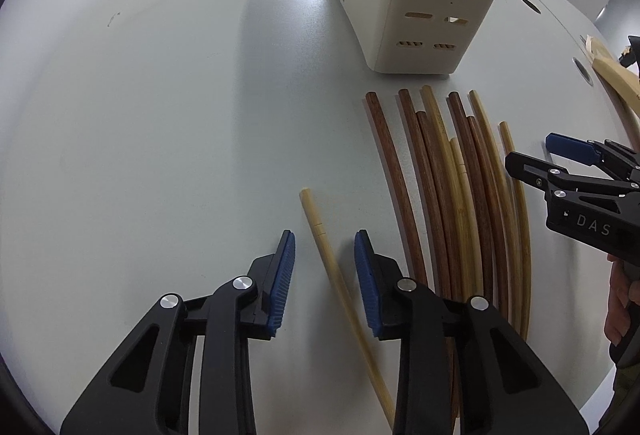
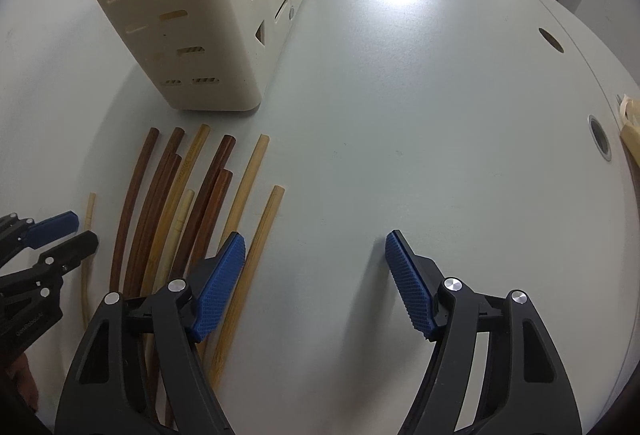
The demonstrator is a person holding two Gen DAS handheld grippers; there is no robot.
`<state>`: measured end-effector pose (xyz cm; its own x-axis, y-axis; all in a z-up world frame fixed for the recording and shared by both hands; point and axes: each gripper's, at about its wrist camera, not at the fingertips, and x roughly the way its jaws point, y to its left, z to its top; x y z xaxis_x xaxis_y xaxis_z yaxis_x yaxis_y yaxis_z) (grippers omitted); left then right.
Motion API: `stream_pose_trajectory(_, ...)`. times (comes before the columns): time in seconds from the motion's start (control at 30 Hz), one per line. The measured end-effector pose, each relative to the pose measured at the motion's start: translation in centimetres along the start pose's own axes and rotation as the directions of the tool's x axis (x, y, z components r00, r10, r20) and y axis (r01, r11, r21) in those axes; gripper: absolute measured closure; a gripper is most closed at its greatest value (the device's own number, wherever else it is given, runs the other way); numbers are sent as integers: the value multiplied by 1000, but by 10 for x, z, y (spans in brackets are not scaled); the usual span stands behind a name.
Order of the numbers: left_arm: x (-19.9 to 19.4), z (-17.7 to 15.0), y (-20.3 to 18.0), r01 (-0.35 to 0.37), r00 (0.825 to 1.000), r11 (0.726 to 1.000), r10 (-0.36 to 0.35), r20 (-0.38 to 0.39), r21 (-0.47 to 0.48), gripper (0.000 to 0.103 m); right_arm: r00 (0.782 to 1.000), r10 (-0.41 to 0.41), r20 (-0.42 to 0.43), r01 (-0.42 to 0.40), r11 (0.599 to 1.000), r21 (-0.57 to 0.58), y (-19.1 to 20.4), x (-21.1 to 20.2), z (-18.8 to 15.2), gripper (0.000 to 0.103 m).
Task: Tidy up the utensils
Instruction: 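Close the left gripper on a light chopstick while the right gripper grasps another light chopstick, then lift both held chopsticks upright and carry them over the cream holder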
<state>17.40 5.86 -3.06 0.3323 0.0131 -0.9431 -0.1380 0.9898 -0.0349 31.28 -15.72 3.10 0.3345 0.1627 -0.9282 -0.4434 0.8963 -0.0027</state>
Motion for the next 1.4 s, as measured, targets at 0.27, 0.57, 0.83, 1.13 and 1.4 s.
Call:
stream_pose_trajectory(0.27,-1,8,-3,8,1000,1000,-7,-28,28,97,999,8,-42,-9,1000,-22,17,-6,1,80)
stream_pose_trajectory(0.57,-8,8,-7,-10,1000,997,9,14,75,99,999,42,-3,-42,999,-4,21,-7,-3,96)
stream_pose_trajectory(0.83,-51,15,-20,22,987,992,-40,153,123,99,988,109,109,-112,993,22,12,-35,1,96)
stream_pose_trajectory(1.13,-106,25,-21,107,926,986,-145,349,126,99,926,179,331,-208,977,54,-1,-106,12,96)
stream_pose_trajectory(1.4,-129,47,-15,115,865,989,-147,479,96,99,854,197,482,-254,966,54,-22,-140,33,96)
